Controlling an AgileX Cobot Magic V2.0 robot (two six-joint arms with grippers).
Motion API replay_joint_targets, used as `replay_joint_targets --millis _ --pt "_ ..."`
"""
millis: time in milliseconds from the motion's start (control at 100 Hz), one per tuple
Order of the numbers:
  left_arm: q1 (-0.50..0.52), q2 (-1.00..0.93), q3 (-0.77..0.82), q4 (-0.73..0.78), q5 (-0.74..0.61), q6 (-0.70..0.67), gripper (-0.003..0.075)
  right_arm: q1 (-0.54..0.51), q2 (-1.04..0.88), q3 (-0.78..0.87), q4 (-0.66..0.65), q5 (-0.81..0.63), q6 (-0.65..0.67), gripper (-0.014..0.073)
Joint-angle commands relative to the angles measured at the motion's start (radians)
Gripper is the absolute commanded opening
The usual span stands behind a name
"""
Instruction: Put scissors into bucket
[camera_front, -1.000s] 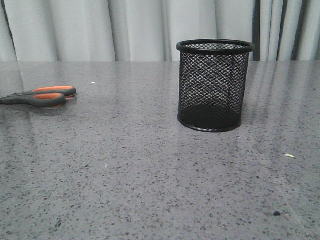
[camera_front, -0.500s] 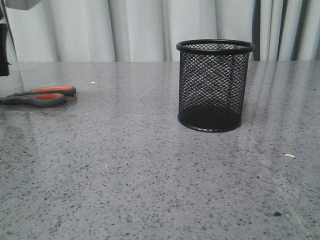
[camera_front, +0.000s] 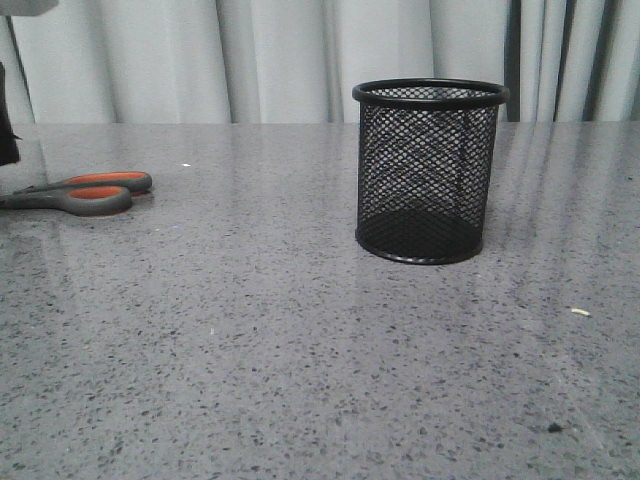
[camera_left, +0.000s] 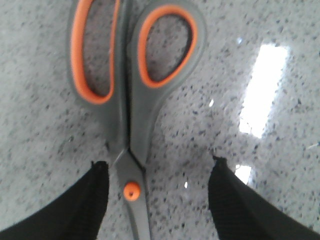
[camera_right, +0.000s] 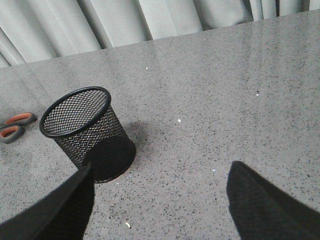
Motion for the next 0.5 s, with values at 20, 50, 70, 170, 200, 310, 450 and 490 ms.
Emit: replay_joint_targets --millis 20,50,70,170,200,310,450,490 --pt "0.0 -0.013 -0.042 -0.039 -0.007 0.009 0.04 -0.001 0.018 -0.033 -0.008 -0.071 -0.011 0.0487" --pt "0.0 -0.008 -0.051 -0.039 -0.007 0.009 0.04 -0.001 0.018 -0.031 -0.008 -0.069 -0.011 0.0487" --pt "0.0 -0.002 -0.054 -0.039 -0.009 0.009 0.04 -0.001 0.018 -0.031 -0.008 -0.069 -0.011 0.0487" --pt "0.0 0.018 -0.076 -0.039 -0.02 0.009 0.04 -0.001 0.018 -0.031 -0.008 -0.064 -0.011 0.0487" --pt "0.0 0.026 -0.084 -0.039 -0.02 0.009 0.04 -0.001 0.018 -0.031 -0.008 -0.064 -0.011 0.0487" --pt "0.0 0.046 -0.1 -0.039 -0.021 0.009 0.04 -0.001 0.018 -0.031 -0.008 -0.062 -0.011 0.0487" --pt "0.0 0.077 -0.102 -0.039 0.001 0.009 0.04 -0.001 0.018 -0.031 -0.008 -0.056 -0.011 0.0487" --pt "0.0 0.087 -0.102 -0.039 0.009 0.009 0.04 -0.001 0.018 -0.031 -0.008 -0.054 -0.011 0.0487"
